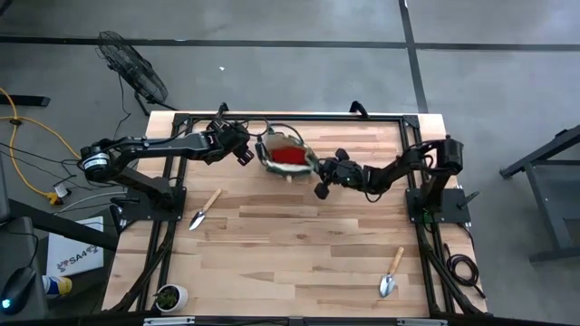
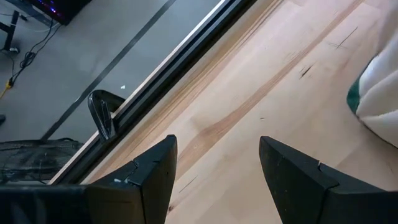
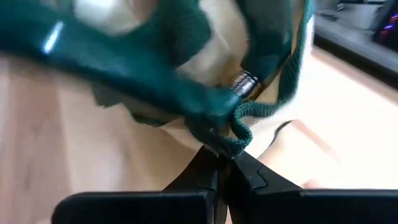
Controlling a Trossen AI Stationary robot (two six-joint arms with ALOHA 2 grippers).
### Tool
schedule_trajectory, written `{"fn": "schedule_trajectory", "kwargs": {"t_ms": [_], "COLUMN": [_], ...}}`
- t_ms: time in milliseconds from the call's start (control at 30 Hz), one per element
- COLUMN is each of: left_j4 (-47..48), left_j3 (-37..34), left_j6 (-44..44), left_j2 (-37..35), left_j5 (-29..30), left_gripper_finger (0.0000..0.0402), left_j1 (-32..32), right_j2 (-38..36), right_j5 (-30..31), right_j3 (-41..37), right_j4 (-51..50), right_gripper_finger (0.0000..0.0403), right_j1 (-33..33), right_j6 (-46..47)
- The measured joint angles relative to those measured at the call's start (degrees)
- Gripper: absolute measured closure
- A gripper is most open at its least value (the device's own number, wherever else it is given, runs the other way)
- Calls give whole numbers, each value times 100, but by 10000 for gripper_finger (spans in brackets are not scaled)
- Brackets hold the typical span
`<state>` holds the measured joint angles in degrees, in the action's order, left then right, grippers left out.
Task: Pick & Place Garden tools in Gardening bag
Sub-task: Adjust the gardening bag on the table
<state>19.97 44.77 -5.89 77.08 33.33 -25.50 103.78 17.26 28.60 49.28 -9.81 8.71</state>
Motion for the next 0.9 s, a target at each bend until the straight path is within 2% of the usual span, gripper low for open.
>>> {"fn": "schedule_trajectory", "kwargs": {"t_ms": [300,567,733,900], "left_j4": [77,70,-31,-63], "left_j3": [0,0,2,2], "left_j6": [-43,-76,-76,-74], "left_j2": [0,0,0,0], "left_j5": [-145,-200,-537,-749], "left_gripper_finger": [181,181,181,181], "left_j1": [0,0,0,2], "right_j2": [-240,-1431,-2165,-2430], "right_j5": [-119,-402,-731,-726], "right_j3": [-7,-22,-20,-20], "right_j4": [-530,-1466,-2399,-3300], "right_gripper_finger": [399,399,400,400], "right_j1": [354,383,386,393], "right_j6": [237,526,566,577]}}
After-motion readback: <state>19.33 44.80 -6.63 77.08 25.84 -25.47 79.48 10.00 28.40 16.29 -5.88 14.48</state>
